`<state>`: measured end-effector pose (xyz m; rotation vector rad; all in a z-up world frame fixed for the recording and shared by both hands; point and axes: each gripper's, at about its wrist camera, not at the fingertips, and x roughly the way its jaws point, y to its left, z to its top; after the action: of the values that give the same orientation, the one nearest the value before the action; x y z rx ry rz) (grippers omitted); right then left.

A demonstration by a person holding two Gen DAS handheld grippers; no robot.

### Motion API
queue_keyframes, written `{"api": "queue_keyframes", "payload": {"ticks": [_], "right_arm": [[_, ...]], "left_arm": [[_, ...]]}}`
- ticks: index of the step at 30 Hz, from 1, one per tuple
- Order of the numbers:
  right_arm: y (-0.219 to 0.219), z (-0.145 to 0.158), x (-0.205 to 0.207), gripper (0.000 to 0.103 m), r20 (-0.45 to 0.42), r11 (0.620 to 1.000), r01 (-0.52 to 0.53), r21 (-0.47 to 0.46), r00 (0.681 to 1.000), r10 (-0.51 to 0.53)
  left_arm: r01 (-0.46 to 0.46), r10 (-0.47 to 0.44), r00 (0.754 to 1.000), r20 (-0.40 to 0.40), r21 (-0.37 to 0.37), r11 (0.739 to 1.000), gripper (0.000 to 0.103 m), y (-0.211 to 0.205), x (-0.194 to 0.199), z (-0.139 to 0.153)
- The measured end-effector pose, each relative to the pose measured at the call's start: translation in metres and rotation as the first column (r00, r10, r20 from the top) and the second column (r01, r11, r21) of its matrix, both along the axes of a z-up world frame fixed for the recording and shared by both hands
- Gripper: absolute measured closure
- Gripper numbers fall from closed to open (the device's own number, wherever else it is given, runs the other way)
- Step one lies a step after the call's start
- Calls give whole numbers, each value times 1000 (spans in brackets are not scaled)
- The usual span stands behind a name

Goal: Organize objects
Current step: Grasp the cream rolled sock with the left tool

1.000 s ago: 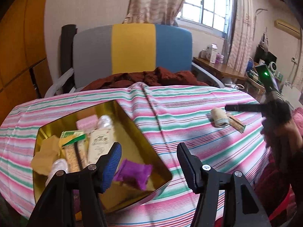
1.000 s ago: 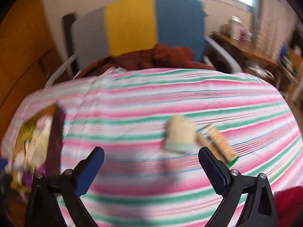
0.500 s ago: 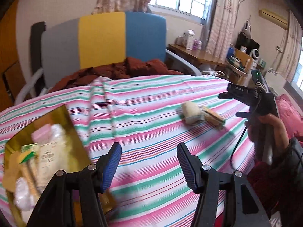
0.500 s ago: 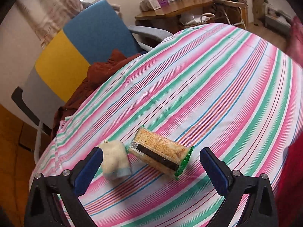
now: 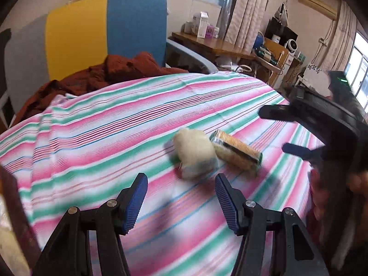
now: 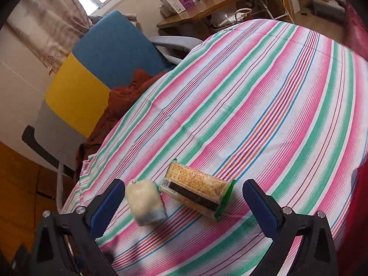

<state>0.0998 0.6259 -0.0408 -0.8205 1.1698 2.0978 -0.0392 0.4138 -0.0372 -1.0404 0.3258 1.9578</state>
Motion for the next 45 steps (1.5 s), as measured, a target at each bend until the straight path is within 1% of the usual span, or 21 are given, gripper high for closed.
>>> {"api": "queue_keyframes", "payload": {"ticks": [2,6,8,10,14,16,19,21,23,28,32,34,37,39,40,41,43,44,45], "right_arm": [[0,0,1,0,-9,1000,0,-7,1000,0],[4,-4,0,0,-15,1000,3,-28,1000,-3],[5,-5,-1,0,-12,999,3,-35,1000,-3],[6,-6,-2,0,-10,999,1,-38,1000,-1],[7,-8,-2,0,-3,999,7,-37,1000,-7],[8,-9,-1,0,3,999,17,-38,1000,-17],[10,-11,0,0,11,999,28,-46,1000,-28],[10,-13,-1,0,23,998,27,-48,999,-26],[10,-13,-3,0,33,999,23,-45,999,-22],[9,-15,-5,0,63,999,19,-40,998,-16],[3,-15,-15,0,115,1000,-22,5,993,21],[-3,-16,-24,0,152,998,-63,33,987,57],[-13,-19,-38,0,220,988,-140,58,968,124],[-21,-19,-50,0,269,972,-224,73,943,197],[-26,-18,-60,0,319,954,-284,99,917,239],[-30,-19,-69,0,379,931,-345,121,883,278],[-35,-22,-82,0,466,889,-431,154,825,319],[-34,-27,-89,0,511,865,-476,157,789,341],[-32,-33,-92,0,536,855,-498,145,766,355]], "left_arm": [[13,-13,1000,17,-8,1000,41,20,-7,-8],[8,-7,998,59,-24,1000,41,43,-17,-23],[12,-10,998,65,-31,999,41,54,-20,-29],[18,-14,997,75,-54,998,40,66,-23,-39],[21,-14,996,94,-80,997,40,80,-29,-54],[17,-10,993,117,-64,998,41,81,-33,-60],[16,-13,991,132,-21,1000,45,68,-35,-60],[16,-13,992,122,-25,1000,46,59,-32,-57],[12,-8,991,136,-22,1000,46,41,-28,-57],[-16,18,993,117,-16,1000,46,-13,-9,-54],[-62,57,992,111,43,997,46,-54,3,-56],[-59,53,994,95,59,997,46,-60,5,-56],[-49,45,996,75,59,997,46,-55,5,-58],[-47,42,996,76,62,997,46,-53,2,-61],[-47,41,996,79,68,997,46,-53,1,-61],[-47,40,996,84,73,996,46,-53,0,-61],[-48,39,995,96,87,995,46,-52,-3,-64],[-48,39,994,100,93,995,46,-54,-3,-64],[-48,38,994,101,96,994,45,-53,-3,-65]]}}
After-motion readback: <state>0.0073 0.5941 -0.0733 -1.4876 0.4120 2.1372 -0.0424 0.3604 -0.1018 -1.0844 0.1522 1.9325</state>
